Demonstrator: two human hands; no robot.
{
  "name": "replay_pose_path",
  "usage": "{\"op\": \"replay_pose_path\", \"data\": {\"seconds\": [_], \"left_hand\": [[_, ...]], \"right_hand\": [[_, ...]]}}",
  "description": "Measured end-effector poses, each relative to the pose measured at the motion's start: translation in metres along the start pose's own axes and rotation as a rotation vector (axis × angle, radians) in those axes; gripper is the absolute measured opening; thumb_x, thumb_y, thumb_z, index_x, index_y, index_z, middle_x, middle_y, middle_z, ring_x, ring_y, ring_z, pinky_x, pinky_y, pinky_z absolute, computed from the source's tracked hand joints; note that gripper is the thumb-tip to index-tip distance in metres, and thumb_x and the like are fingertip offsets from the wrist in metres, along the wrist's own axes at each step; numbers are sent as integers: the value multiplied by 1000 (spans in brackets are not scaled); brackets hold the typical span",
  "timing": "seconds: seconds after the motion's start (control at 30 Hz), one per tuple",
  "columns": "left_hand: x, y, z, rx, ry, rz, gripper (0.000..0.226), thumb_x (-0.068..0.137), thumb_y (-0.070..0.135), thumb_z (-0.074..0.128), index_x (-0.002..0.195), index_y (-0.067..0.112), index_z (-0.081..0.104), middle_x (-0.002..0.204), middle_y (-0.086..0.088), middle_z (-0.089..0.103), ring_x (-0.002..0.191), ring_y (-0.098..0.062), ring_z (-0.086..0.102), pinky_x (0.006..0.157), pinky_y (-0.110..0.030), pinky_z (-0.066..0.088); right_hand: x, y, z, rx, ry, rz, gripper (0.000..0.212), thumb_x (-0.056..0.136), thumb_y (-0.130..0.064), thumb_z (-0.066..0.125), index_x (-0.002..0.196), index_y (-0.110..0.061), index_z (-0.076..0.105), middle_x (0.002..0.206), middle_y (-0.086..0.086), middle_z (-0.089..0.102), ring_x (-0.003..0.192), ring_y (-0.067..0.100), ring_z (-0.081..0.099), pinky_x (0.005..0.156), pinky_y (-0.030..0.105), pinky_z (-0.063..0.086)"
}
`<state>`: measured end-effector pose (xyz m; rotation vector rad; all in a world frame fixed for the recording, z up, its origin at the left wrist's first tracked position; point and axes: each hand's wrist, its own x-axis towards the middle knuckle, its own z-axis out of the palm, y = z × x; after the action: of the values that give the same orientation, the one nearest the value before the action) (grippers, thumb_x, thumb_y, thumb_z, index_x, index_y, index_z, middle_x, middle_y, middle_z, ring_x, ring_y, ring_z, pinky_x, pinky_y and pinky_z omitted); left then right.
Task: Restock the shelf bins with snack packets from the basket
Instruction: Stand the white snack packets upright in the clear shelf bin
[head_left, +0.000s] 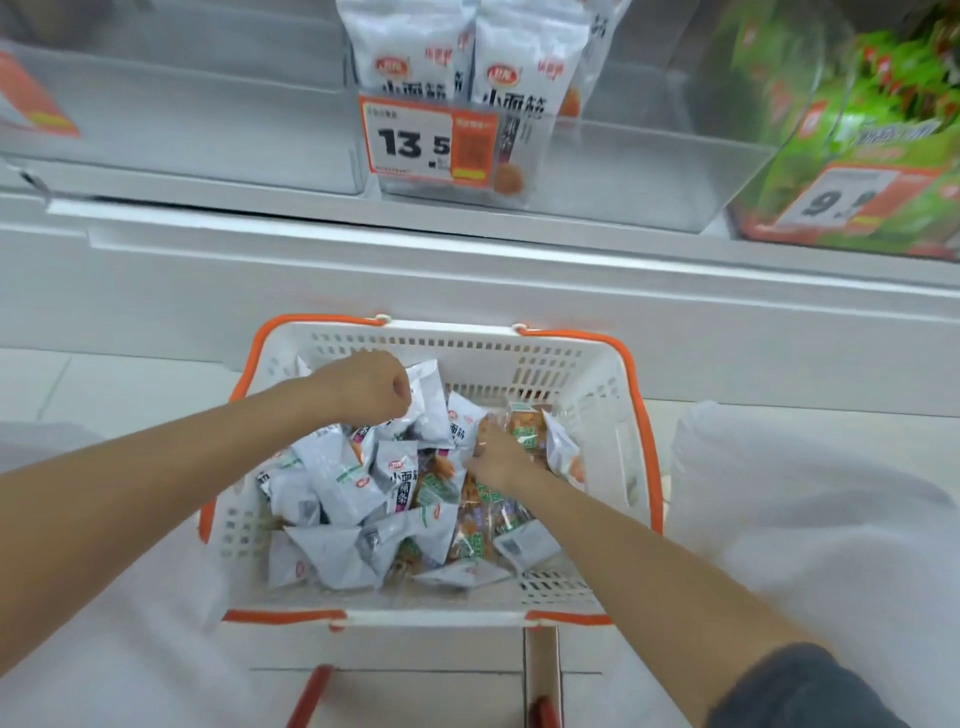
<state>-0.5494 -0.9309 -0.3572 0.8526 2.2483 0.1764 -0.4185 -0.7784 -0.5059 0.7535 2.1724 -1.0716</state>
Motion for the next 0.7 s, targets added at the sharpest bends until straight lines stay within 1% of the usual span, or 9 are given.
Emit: {"op": "replay_pose_path", "data": {"seconds": [0.1, 0.13, 0.2, 0.27, 0.3, 0.37, 0.47, 0.53, 0.7], "left_hand": [[-3, -4, 7, 12, -25, -10, 15, 91, 19, 55, 89, 17, 70, 94, 2, 68, 87, -24, 68, 80, -35, 54], [-2, -4, 10, 15, -35, -10, 17, 91, 17, 55, 91, 13, 72, 96, -1, 70, 87, -24, 68, 80, -36, 55], [-1, -4, 13, 16, -61, -18, 19, 89, 14, 55, 89, 7, 72, 98, -8, 71, 83, -24, 68, 81, -39, 55], [1, -3, 14, 30, -69, -17, 15, 87, 13, 54, 79, 11, 66, 96, -14, 70, 72, -22, 63, 78, -40, 55], [2, -1, 14, 42, -66, -20, 13, 86, 13, 53, 77, 15, 63, 93, -16, 68, 70, -22, 59, 75, -38, 55], [3, 4, 11, 47, -66, -14, 12, 86, 11, 52, 78, 18, 57, 84, -14, 60, 66, -23, 56, 65, -34, 50], [1, 15, 6, 7, -66, -4, 6, 89, 13, 57, 88, 16, 61, 88, -8, 53, 70, -22, 53, 63, -28, 42], [-2, 18, 4, 7, -73, -19, 27, 89, 22, 65, 115, 13, 62, 107, -4, 58, 93, -20, 57, 77, -26, 43], [-13, 23, -2, -305, -193, -3, 110, 77, 41, 79, 155, 15, 6, 158, -3, 25, 140, -26, 35, 109, -34, 33]], "right_hand": [[17, -8, 10, 229, 185, -49, 88, 91, -19, 65, 156, -25, 6, 159, 7, 23, 136, 24, 37, 108, 42, 41], [15, -16, 8, 244, 211, -75, 92, 92, -19, 64, 156, -26, -1, 162, 2, 14, 143, 24, 30, 110, 42, 39], [20, -22, 4, 253, 231, -70, 84, 95, -19, 61, 157, -22, 5, 159, 4, 25, 132, 28, 47, 91, 36, 52], [21, -22, 2, 222, 284, 5, 49, 96, -17, 58, 142, -8, 45, 133, 14, 57, 107, 29, 62, 75, 31, 49], [17, -22, -1, 175, 317, 21, 18, 95, -13, 57, 109, -5, 65, 102, 15, 66, 86, 27, 63, 68, 30, 46], [12, -19, -7, 110, 345, 15, 40, 92, -5, 55, 55, -12, 44, 54, 6, 41, 49, 18, 39, 50, 28, 31], [-13, -28, -31, 34, 342, -29, 50, 88, 1, 56, 48, -16, 31, 47, 1, 27, 45, 14, 27, 47, 26, 21], [-38, -42, -57, 14, 352, -92, 44, 88, -2, 58, 48, -11, 41, 50, 2, 33, 49, 15, 33, 50, 26, 27], [-115, -78, -121, 106, 326, -308, 8, 89, -5, 65, 85, 0, 69, 70, 4, 57, 64, 15, 53, 62, 23, 44]]}}
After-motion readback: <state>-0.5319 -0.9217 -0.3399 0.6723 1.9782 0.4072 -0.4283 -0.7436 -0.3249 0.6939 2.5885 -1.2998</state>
